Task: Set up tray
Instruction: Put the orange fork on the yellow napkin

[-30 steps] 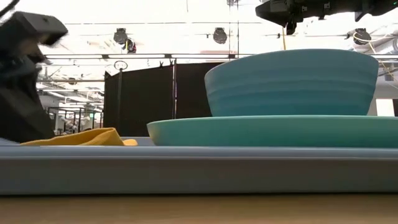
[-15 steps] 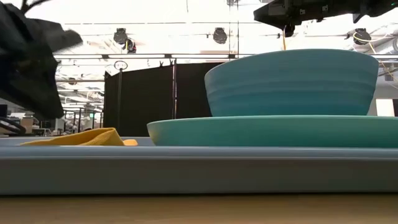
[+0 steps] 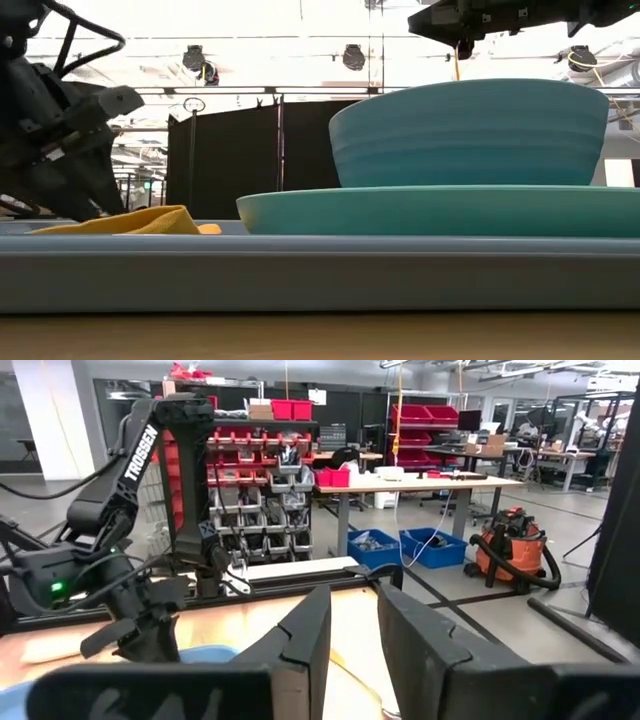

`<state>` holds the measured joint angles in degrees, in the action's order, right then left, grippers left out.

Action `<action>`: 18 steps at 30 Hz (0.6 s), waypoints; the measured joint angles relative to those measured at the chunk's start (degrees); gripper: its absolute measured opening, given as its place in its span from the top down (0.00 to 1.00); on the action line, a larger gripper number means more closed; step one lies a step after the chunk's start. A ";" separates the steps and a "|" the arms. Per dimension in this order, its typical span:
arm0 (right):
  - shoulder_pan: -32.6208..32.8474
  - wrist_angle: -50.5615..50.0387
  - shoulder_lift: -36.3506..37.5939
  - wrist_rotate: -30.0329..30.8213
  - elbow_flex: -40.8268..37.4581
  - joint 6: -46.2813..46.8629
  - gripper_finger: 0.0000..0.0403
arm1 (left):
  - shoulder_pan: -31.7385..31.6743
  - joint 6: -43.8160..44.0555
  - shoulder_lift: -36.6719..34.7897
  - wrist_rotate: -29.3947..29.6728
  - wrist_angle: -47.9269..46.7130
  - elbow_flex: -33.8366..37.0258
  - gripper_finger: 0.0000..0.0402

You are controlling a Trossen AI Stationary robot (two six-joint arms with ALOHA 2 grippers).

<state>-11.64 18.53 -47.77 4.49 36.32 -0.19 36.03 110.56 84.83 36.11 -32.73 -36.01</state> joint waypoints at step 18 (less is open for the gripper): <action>0.00 0.04 -0.02 0.17 0.00 -0.26 0.81 | -0.33 -8.50 -2.54 5.91 7.78 0.85 0.59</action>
<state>-11.64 18.57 -47.79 4.67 36.32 -0.45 35.70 102.06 82.29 42.02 -24.95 -35.16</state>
